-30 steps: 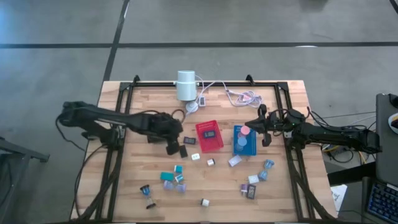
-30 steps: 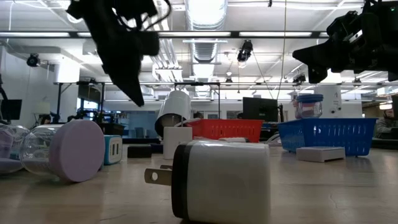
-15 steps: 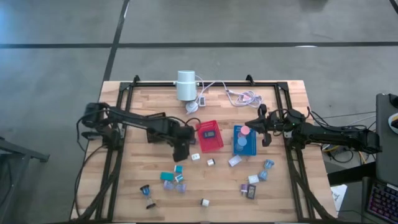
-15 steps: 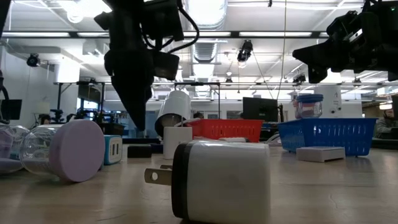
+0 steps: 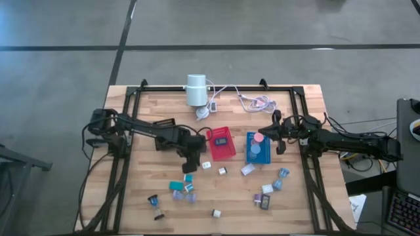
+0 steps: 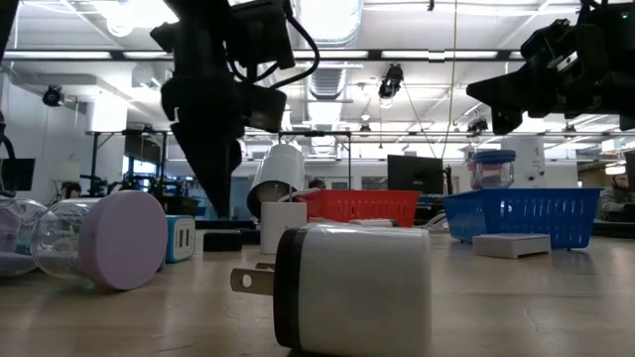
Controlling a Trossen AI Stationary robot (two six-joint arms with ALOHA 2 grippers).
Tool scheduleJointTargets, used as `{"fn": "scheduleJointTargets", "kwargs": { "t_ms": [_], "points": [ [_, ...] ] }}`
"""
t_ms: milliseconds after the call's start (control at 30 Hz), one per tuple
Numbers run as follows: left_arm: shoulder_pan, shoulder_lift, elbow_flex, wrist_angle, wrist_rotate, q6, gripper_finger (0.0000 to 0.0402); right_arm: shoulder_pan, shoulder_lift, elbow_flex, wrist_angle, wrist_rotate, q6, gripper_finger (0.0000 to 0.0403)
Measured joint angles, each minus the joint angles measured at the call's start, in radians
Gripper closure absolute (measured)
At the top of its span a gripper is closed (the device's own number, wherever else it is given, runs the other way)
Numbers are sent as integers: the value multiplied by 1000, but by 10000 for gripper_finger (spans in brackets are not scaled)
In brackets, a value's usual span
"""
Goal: Pick & Place Office items
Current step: Put the top blue digital clock into the red bin
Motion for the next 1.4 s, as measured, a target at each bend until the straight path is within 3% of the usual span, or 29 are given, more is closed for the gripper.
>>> {"fn": "scheduleJointTargets", "kwargs": {
  "t_ms": [467,967,1067,1167,1400],
  "points": [
    [-9,81,-3,49,-18,-70,35,0,-2,0,11,1,-20,390],
    [-9,67,13,25,-24,-43,35,1,-1,0,25,1,-27,390],
    [-9,67,39,-16,-27,21,35,1,-1,0,25,1,-27,390],
    [-9,67,79,-100,-56,188,35,1,-1,0,26,1,-28,390],
    [-6,67,117,-121,-275,482,35,1,-1,0,27,1,-32,390]
  ]
}}
